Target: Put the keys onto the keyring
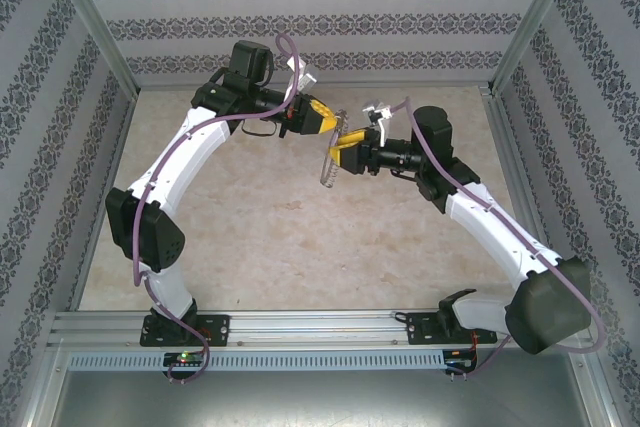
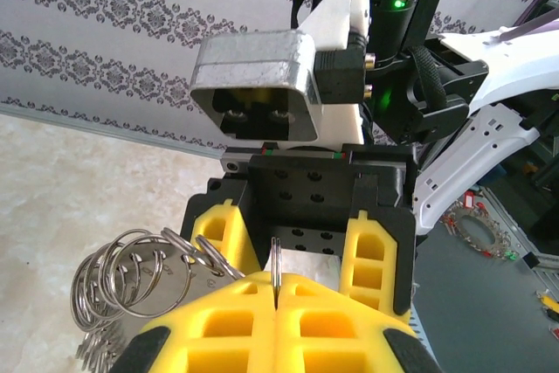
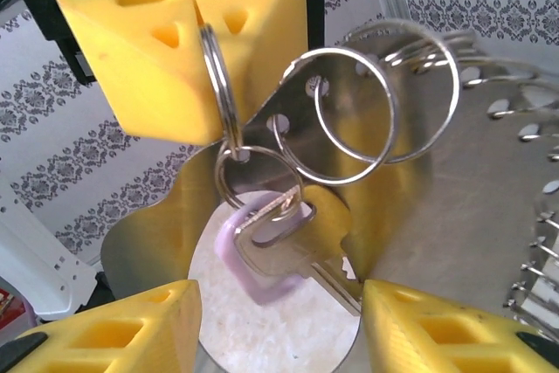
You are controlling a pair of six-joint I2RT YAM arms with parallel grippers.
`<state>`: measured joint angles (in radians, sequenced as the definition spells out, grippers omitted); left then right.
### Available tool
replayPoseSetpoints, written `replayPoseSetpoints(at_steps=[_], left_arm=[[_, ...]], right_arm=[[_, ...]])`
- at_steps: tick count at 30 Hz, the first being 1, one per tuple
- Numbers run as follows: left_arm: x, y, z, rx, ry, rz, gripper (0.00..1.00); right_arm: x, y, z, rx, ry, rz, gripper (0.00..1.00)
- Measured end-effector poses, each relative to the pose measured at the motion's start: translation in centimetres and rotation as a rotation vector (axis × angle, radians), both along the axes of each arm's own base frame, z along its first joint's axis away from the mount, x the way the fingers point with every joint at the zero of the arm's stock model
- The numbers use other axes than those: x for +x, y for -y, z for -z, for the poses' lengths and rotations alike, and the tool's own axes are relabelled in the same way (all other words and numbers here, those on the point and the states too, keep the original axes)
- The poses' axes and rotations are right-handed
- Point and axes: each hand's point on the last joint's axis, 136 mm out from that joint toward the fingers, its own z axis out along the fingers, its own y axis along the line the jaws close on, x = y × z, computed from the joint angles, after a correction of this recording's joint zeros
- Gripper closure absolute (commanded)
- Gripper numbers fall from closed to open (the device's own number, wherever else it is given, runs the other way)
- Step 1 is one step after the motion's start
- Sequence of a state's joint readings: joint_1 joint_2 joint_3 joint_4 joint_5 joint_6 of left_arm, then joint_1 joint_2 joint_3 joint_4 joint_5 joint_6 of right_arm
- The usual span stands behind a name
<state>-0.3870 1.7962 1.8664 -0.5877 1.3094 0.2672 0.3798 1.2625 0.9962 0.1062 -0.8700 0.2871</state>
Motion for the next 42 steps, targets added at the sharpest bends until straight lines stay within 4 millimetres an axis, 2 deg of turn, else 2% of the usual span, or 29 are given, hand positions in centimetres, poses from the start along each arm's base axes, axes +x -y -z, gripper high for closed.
replayPoseSetpoints(at_steps=[5, 11, 16, 33, 42], left_arm=[[-0.2, 0.1, -0.1, -0.001, 0.003, 0.004, 1.00], [-0.5, 0.1, -0.3, -0.002, 0.006, 0.005, 1.00], [-0.4, 0.0, -0.4, -0.002, 0.019, -0.003, 1.00], [-0.6, 0.0, -0.7, -0.007, 0.025, -0.001, 1.00], [-0.7, -0.1, -0.6, -0.006, 0.021, -0.003, 1.00]], right_arm=[[0.7, 0.0, 0.3, -0.012, 0.001, 0.032, 0.54], [1.5, 0.2, 0.4, -0.029, 0.016, 0.090, 0.80], [1.0, 0.1, -0.3, -0.029, 0.046, 0.089, 0.99], [-0.3, -0.8, -0.4, -0.067, 0.037, 0.031, 1.00], [0.1, -0.6, -0.2, -0.102, 0.038, 0.056, 1.00]])
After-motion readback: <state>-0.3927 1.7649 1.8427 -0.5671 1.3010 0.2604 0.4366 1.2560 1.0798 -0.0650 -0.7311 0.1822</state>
